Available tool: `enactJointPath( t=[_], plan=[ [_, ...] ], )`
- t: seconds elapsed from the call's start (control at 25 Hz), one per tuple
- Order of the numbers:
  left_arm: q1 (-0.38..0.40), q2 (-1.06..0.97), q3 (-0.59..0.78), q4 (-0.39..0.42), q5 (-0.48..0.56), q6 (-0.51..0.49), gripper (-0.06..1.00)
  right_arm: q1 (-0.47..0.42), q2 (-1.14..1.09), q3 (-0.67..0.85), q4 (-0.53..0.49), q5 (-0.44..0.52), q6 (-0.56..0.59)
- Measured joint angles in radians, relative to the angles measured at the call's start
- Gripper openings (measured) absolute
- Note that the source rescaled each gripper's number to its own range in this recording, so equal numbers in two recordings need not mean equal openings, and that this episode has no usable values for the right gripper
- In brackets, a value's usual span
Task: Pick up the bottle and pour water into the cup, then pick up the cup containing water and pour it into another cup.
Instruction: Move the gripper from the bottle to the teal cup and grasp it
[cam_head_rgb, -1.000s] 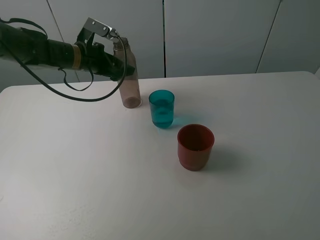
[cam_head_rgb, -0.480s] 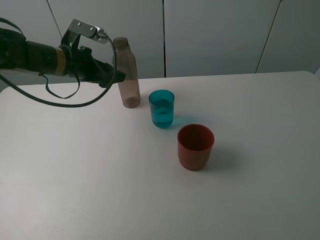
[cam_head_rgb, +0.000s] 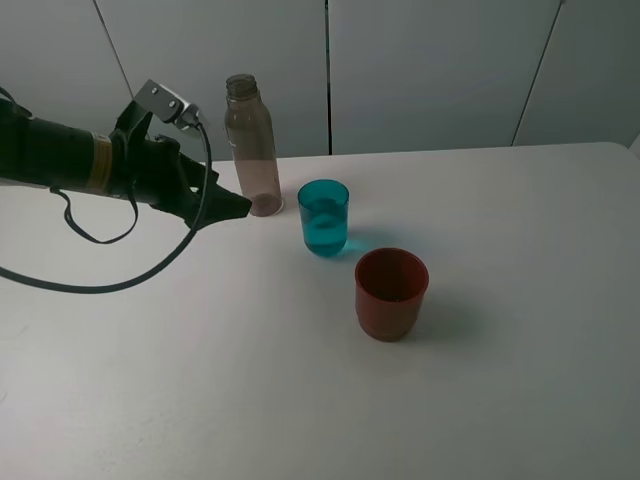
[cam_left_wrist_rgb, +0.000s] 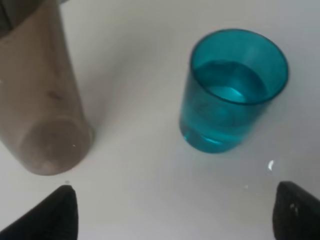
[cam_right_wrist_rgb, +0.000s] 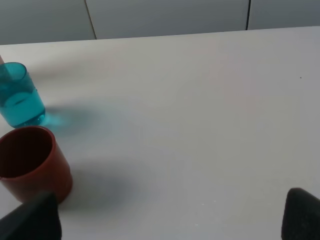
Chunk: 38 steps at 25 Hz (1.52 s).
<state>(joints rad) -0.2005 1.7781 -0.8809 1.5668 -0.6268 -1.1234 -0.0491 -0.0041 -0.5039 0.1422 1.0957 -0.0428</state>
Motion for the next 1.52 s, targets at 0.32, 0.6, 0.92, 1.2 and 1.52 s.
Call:
enactJointPath(
  t=[0.32, 0.6, 0.92, 1.2, 1.52],
  plan=[
    [0.000, 0.073, 0.000, 0.046, -0.045, 0.029, 0.98, 0.000, 0.000, 0.000, 0.000, 0.000, 0.000],
    [0.000, 0.166, 0.000, 0.038, -0.045, 0.147, 0.98, 0.000, 0.000, 0.000, 0.000, 0.000, 0.000],
    [0.000, 0.272, -0.072, -0.019, -0.066, 0.157, 0.98, 0.000, 0.000, 0.000, 0.000, 0.000, 0.000],
    [-0.007, 0.338, -0.130, -0.035, -0.133, 0.253, 0.98, 0.000, 0.000, 0.000, 0.000, 0.000, 0.000],
    [-0.024, 0.356, -0.131, -0.120, -0.162, 0.364, 0.98, 0.000, 0.000, 0.000, 0.000, 0.000, 0.000]
  ],
)
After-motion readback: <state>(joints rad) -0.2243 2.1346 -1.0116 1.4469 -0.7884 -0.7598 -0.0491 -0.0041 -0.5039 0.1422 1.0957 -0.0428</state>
